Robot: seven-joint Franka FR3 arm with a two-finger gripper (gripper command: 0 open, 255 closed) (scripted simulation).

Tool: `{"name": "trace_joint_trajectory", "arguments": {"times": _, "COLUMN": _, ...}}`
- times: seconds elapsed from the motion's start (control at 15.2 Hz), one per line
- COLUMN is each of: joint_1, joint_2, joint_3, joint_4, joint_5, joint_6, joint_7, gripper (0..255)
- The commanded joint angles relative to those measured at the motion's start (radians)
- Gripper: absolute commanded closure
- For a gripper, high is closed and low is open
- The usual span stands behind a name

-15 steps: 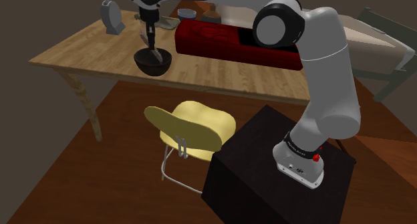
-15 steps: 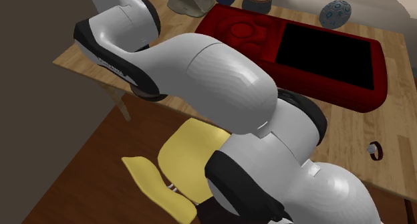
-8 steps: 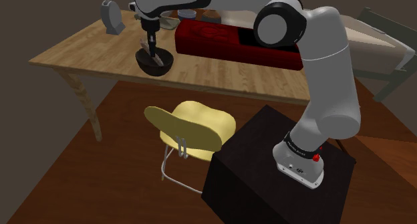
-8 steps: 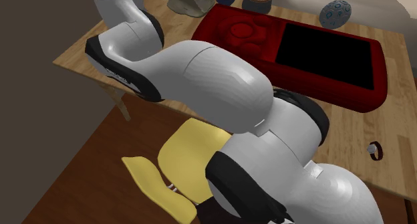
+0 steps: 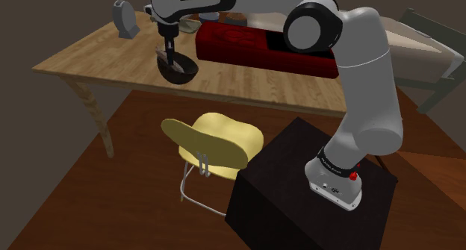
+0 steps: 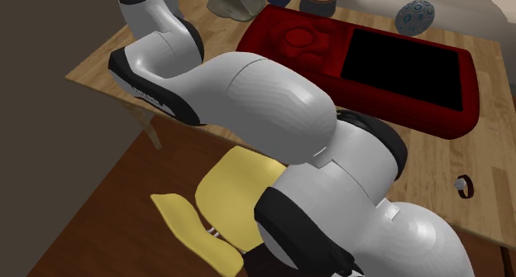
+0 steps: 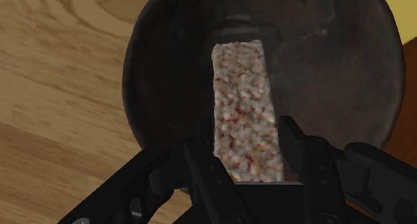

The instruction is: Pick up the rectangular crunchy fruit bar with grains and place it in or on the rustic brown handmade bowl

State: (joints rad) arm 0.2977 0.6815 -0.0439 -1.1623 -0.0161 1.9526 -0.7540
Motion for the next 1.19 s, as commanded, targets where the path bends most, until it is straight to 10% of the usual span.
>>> {"name": "trace_joint_trajectory", "arguments": {"times": 0.0, "joint_1": -0.001, "joint_2": 0.0, "joint_3": -0.001, "joint_4": -0.006, "joint_5": 0.0, "joint_6": 0.0, "joint_7": 0.0, "gripper": 0}}
{"name": "trace_joint_trajectory", "arguments": {"times": 1.12, "joint_1": 0.002, "joint_2": -0.024, "joint_3": -0.001, "joint_4": 0.08, "joint_5": -0.001, "joint_6": -0.111, "joint_7": 0.0, "gripper": 0}}
